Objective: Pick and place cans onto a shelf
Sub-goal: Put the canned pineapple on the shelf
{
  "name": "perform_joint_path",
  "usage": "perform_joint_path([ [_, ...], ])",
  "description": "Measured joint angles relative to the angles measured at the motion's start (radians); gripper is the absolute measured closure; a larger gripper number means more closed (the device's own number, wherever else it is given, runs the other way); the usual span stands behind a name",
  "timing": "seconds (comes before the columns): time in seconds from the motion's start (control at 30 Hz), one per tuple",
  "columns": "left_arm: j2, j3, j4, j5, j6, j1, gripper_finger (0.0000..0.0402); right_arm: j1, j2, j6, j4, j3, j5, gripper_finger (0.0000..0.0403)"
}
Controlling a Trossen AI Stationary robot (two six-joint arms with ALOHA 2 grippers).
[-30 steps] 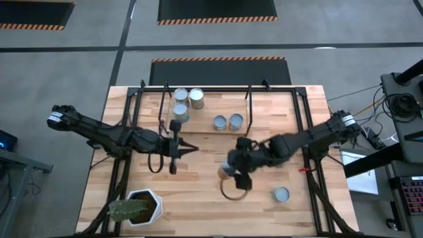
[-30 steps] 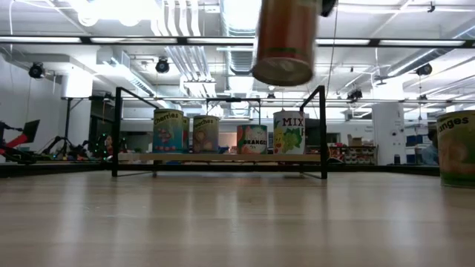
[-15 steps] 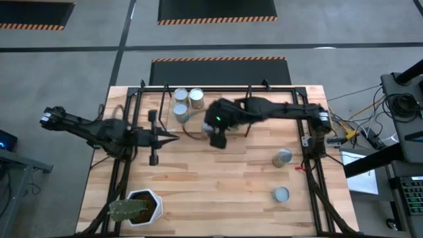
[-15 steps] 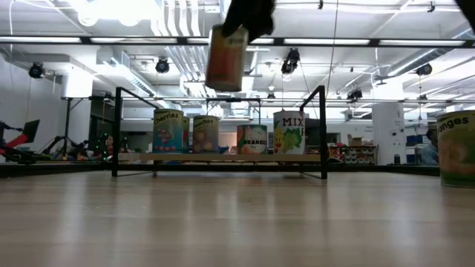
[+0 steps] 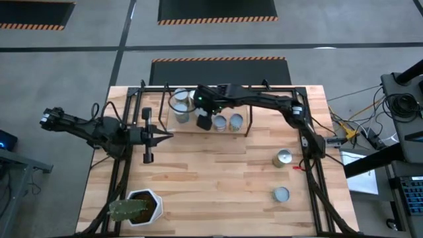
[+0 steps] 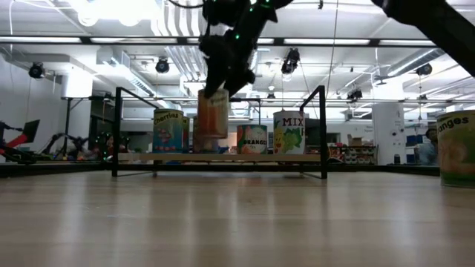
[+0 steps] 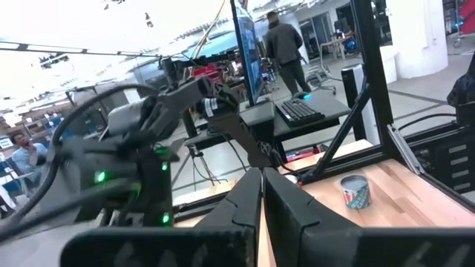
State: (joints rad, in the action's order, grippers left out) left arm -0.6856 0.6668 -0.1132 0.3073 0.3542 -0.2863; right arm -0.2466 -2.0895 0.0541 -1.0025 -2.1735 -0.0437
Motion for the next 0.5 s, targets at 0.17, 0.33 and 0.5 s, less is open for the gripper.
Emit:
perform_joint_path([
  [0.17,-0.002,0.003,0.000,0.000,0.000,0.000,0.0402,-0.016,-0.039,0.031,0.026,0.000,-0.011,0.0084],
  [0.33,-0.004,0.003,0.001,0.000,0.000,0.000,0.0402,-0.020,-0.054,0.096,0.052,0.000,-0.041,0.0088],
  [0.5,-0.005,0.003,0.001,0.000,0.000,0.000,0.0402,-0.025,-0.056,0.150,0.070,0.000,-0.049,0.0085],
])
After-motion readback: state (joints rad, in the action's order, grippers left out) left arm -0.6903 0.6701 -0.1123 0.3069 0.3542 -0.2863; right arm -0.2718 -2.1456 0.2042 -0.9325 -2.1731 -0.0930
